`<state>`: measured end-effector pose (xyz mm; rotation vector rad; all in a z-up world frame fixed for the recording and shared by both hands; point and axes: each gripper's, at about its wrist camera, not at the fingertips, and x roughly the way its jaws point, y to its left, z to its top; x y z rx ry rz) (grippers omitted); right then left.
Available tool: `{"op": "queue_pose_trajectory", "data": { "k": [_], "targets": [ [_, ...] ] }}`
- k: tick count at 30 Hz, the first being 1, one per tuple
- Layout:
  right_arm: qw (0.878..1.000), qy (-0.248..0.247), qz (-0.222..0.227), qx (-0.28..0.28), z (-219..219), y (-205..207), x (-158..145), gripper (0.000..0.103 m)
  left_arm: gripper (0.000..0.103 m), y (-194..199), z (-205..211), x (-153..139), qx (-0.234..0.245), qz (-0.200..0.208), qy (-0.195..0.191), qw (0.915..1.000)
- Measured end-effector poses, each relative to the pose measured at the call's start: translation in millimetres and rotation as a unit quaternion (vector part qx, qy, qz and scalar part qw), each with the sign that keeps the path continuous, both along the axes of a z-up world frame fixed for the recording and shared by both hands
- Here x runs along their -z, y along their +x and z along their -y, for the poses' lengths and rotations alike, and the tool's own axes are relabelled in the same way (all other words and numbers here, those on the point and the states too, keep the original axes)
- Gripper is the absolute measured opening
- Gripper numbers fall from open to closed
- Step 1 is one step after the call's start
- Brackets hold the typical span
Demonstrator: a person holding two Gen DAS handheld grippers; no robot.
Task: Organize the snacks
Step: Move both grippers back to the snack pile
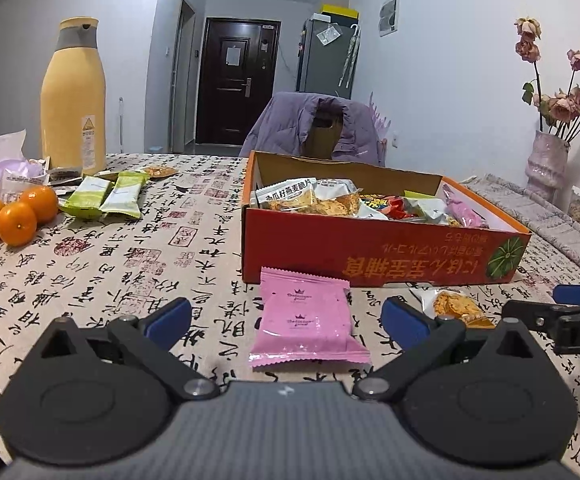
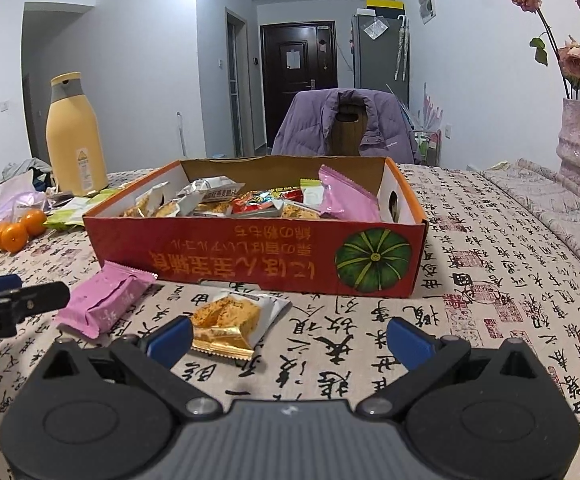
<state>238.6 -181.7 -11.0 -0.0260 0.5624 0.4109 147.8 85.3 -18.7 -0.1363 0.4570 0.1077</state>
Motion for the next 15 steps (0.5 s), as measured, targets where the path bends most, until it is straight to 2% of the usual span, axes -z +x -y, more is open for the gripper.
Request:
{"op": "queue_pose_trajectory", "data": {
  "k": [5, 15],
  "targets": [
    [1.0, -0.014, -0.002, -0.009, -15.7, 2.3, -2.7, 0.103, 0.103, -1.5, 2.3, 0.3, 0.001, 0.003, 0.002, 1.0],
    [0.998, -0.044, -0.04, -0.005, -56.4, 35.8, 4.8, 0.103, 0.103, -0.3, -7.6, 2.4, -0.025, -0.006, -0.017, 0.9995]
  ]
}}
